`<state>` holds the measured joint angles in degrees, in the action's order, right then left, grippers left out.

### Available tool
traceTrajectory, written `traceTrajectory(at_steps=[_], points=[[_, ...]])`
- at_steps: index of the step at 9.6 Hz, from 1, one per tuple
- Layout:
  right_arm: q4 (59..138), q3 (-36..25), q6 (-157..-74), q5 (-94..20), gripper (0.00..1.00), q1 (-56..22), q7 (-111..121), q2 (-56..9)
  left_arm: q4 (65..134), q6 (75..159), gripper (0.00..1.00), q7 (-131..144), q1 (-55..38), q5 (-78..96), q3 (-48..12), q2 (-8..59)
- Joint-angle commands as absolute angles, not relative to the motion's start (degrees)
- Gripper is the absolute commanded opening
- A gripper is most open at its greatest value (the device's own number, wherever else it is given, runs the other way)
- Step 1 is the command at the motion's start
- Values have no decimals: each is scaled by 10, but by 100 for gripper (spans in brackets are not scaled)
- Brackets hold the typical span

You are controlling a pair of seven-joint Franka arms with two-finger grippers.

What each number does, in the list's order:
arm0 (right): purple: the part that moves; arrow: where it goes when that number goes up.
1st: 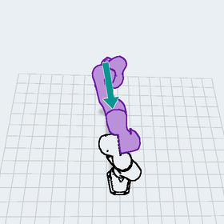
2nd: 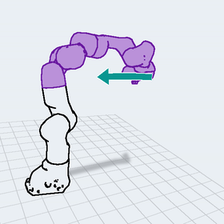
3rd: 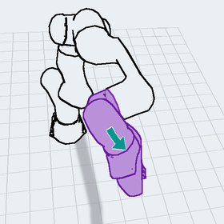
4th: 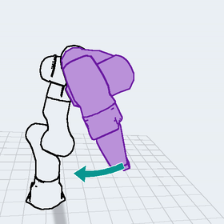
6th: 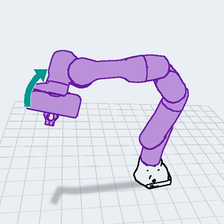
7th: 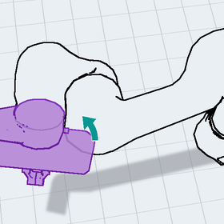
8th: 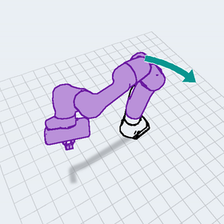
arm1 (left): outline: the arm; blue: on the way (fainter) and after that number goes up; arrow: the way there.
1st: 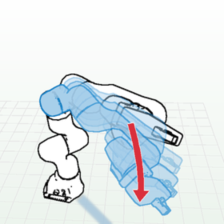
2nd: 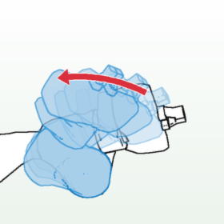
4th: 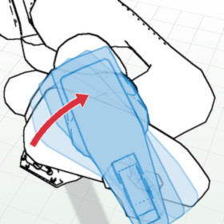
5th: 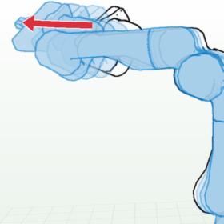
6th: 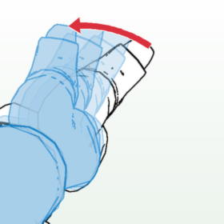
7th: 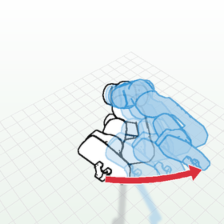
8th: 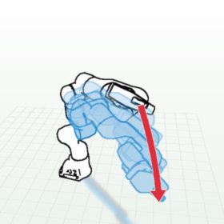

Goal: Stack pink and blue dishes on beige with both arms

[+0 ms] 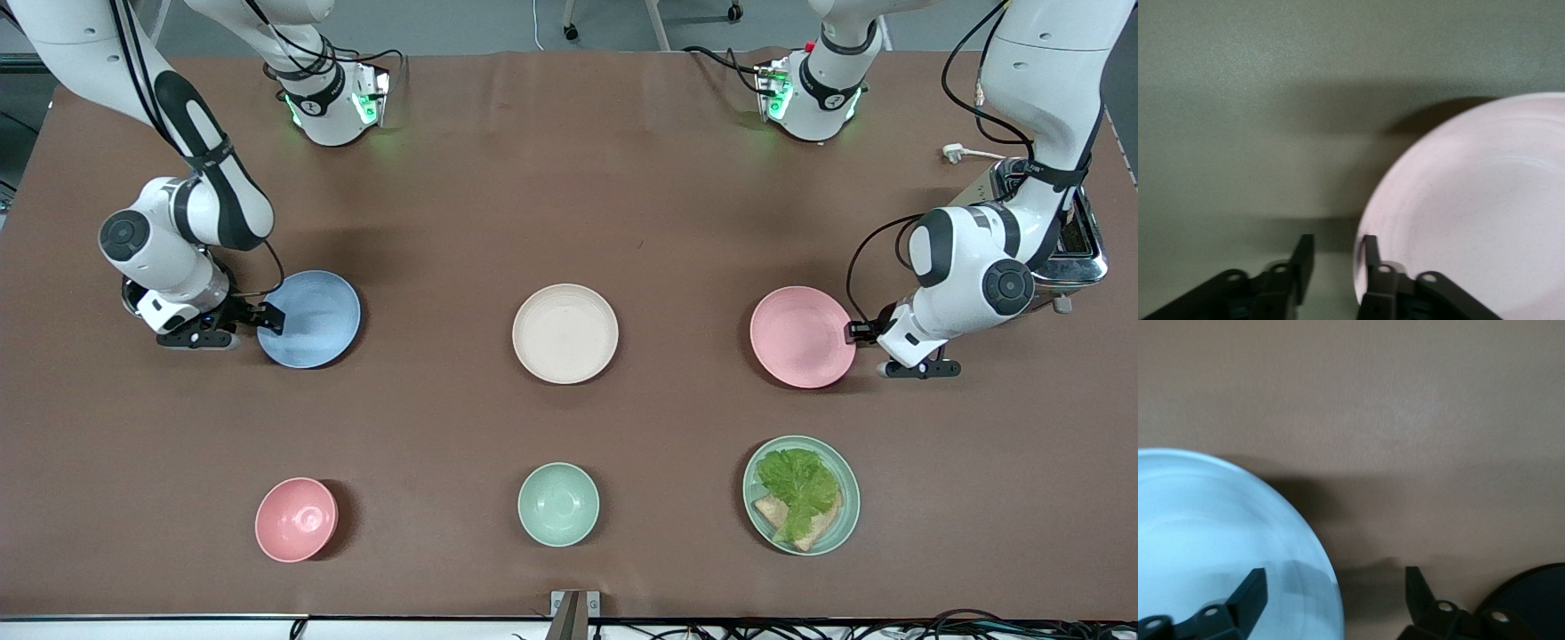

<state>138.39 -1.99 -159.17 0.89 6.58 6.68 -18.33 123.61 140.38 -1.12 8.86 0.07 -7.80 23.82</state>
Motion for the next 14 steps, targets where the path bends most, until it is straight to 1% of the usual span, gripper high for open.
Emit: traceTrajectory(at_steps=[1,2,3,4,5,8,9,10,12,13,14], points=[[1405,-15,-1598,11,66,76,72,-165,1235,1417,11,-11,89,-8,-80,259],[1404,-14,-1597,11,61,76,68,-165,1233,1417,4,-9,88,-7,-80,259],[1403,-14,-1590,10,61,76,67,-164,1232,1417,0,-7,87,-7,-82,258],[1400,-13,-1572,6,58,76,67,-163,1231,1412,0,-13,86,-7,-83,249],[1398,-13,-1563,4,53,76,67,-161,1230,1404,0,-13,88,-7,-97,227],[1397,-13,-1561,4,41,76,67,-160,1221,1329,0,-6,89,45,-152,152],[1396,-13,-1560,4,39,76,65,-159,1211,1294,0,-3,88,69,-169,136],[1392,-13,-1548,3,38,76,65,-158,1207,1279,0,24,87,96,-198,132],[1376,-14,-1512,1,32,78,65,-154,1199,1283,0,123,82,103,-262,140],[1374,-14,-1510,1,23,78,65,-152,1199,1305,0,174,75,103,-292,149],[1372,-14,-1509,-2,10,79,65,-151,1197,1336,0,224,55,102,-310,165]])
